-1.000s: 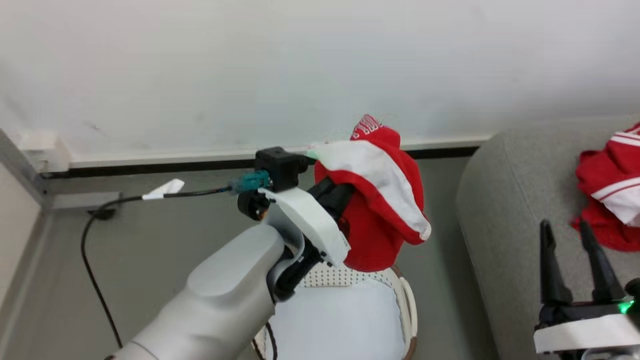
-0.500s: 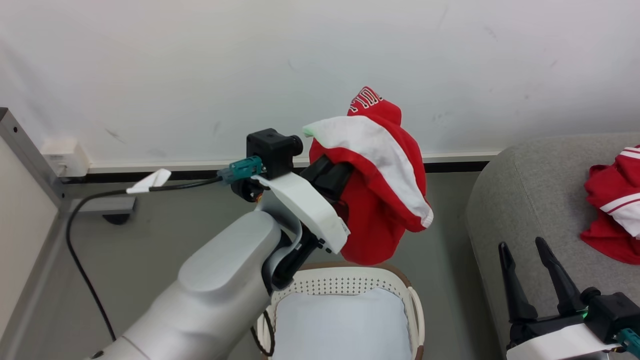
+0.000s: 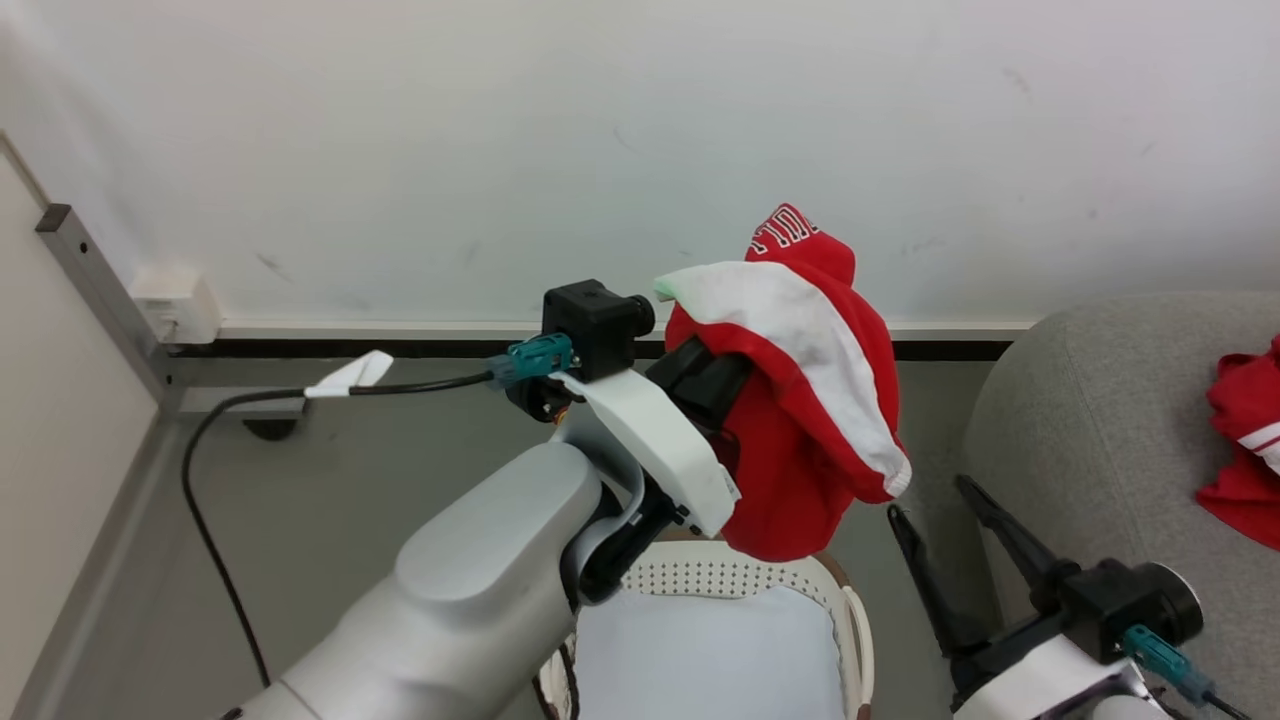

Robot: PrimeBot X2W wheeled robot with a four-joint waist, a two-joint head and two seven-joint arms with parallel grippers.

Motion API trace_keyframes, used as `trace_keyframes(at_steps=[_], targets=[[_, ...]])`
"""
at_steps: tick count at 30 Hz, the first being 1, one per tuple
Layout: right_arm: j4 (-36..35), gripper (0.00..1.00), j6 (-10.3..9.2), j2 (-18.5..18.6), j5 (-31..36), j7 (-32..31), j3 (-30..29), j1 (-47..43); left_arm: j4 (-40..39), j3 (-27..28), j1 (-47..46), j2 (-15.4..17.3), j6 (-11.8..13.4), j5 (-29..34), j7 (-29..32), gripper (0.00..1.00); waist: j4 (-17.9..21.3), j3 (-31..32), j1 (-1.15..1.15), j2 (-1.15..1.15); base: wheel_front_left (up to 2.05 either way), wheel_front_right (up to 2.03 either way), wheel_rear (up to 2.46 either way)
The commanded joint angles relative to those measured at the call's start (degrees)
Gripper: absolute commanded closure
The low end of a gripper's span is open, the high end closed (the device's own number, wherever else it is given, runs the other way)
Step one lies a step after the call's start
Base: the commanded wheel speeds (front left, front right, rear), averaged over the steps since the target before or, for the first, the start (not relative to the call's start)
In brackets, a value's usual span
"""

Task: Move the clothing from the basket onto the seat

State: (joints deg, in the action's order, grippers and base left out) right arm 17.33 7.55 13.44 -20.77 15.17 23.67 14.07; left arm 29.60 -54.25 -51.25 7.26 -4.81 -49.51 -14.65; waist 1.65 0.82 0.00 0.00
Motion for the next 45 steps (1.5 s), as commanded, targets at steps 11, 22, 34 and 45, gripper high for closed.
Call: trace_keyframes(at_steps=[11, 22, 34, 45], targets=[[8.41, 0.0, -0.13, 1.16, -5.4, -0.04, 11.16, 12.04, -1.04, -2.67, 0.5, -2.12, -0.72, 0.43, 0.42, 1.0, -4.84, 0.18, 0.0, 0.0, 0.0, 0.0, 0.0], [12.24, 0.0, -0.14, 1.42, -2.46, -0.04, 16.86, 18.12, -0.57, -4.36, 0.65, -3.07, -1.37, -0.78, 0.93, 1.0, -9.43, 0.8, 0.0, 0.0, 0.0, 0.0, 0.0], [13.65, 1.0, -0.14, -1.22, -1.38, -0.04, 14.46, 18.72, 0.36, -4.86, 0.87, -3.3, -1.54, -1.44, 0.77, 1.0, -11.63, 1.25, 0.0, 0.0, 0.0, 0.0, 0.0], [3.82, 1.0, -0.14, 0.32, -11.68, -0.03, 5.35, 9.83, 2.83, -4.45, 2.53, -2.35, -1.28, -2.01, 0.28, 1.0, -9.93, 0.48, 0.0, 0.0, 0.0, 0.0, 0.0]])
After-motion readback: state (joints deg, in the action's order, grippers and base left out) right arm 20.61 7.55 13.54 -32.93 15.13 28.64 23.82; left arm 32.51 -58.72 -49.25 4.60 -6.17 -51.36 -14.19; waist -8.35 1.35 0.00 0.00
